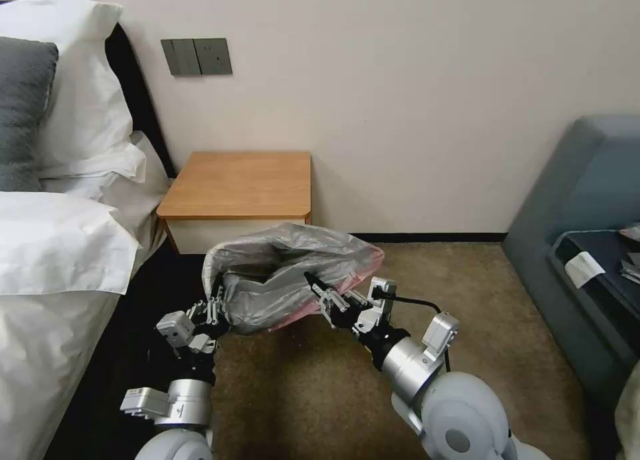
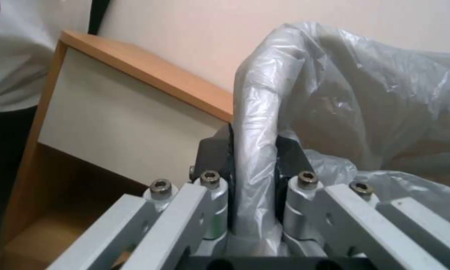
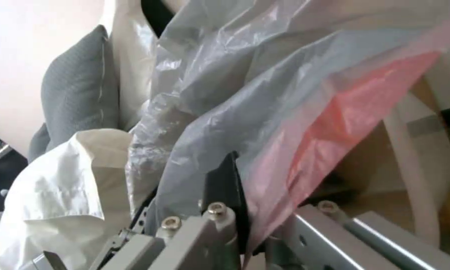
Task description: Pick up the garbage bag from the table and place it over the trash can.
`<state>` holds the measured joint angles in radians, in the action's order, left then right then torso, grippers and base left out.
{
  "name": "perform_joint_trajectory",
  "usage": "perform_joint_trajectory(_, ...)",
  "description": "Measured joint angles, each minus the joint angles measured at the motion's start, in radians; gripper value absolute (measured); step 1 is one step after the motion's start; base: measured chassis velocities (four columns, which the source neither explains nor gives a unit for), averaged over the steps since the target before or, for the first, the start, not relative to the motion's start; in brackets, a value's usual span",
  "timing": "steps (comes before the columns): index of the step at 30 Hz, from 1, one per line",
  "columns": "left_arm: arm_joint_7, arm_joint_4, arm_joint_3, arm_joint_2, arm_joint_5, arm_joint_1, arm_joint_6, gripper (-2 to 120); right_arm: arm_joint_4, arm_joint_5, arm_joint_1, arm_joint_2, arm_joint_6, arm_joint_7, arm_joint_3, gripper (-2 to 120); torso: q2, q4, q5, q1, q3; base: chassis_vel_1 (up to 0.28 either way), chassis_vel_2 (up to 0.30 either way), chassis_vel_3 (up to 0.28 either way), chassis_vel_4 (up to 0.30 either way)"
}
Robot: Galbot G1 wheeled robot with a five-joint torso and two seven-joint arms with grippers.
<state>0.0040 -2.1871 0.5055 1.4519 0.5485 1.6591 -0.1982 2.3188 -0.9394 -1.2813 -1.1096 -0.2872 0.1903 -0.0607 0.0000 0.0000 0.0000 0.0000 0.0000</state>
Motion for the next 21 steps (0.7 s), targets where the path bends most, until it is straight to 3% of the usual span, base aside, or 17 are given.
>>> perform_joint_trajectory(21, -0.079, -0.024, 0.041, 0.014, 0.024, -0.022, 0.035, 9, 0.091, 0.043, -0.117, 0.015, -0.001, -0.002, -0.008, 0, 0.0, 0.0, 0.0, 0.0, 0.0, 0.0, 0.0, 0.0, 0.0)
